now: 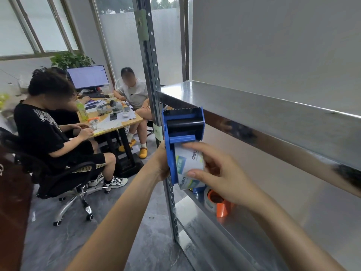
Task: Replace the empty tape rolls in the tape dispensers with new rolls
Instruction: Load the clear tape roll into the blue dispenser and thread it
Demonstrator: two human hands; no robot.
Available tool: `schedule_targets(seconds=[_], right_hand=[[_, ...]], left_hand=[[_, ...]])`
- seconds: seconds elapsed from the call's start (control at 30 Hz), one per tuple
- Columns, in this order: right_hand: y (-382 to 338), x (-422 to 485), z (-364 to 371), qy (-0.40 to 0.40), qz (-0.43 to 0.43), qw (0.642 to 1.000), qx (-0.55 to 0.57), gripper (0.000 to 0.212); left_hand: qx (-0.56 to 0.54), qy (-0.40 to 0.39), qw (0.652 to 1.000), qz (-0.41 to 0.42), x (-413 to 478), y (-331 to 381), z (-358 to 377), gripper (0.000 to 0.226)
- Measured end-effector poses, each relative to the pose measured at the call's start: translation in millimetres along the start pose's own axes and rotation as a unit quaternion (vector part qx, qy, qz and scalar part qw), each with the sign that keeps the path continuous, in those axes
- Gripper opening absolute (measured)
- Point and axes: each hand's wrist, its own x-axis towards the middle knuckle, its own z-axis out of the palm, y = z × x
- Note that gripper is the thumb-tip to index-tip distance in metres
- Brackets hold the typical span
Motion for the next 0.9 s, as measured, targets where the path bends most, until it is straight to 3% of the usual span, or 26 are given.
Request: schedule_targets(seconds=[0.07,0.2,0.3,0.47,0.57,0.73,0.9], right_hand=[[0,-1,2,0.021,0.013,0.999,0.039,0.048],[1,2,3,0.082,0.054,0.981,0.167,0.048],[0,3,4,0.078,0.045,0.97,0.226,0.053],[3,-4,14,0.075,-0.007,0.982,0.172,0.058],[0,-5,14,0.075,-0.015,0.988,0.136,0.071],[-17,9,2,0.118,0.063,0.974,0.182,0.046],[-22,13,-8,0.086,0.107,0.964,0.229,0.034]], left_hand=[[-0.005,0.029,1.0,-0.001,0,2,1,0.034],[-0.043,0.044,0.998,0.003,2,9,3,0.033],[-0.029,0.034,0.999,0.0,-2,9,5,0.026],[-0.083,0.019,0.996,-0.035,-9,10,10,0.045],[-0.11,0.014,0.994,-0.023,-8,13,8,0.068],[-0.031,0.064,0.997,0.009,-11,19,5,0.034],[0.014,0.063,0.997,0.029,-16,22,9,0.029]])
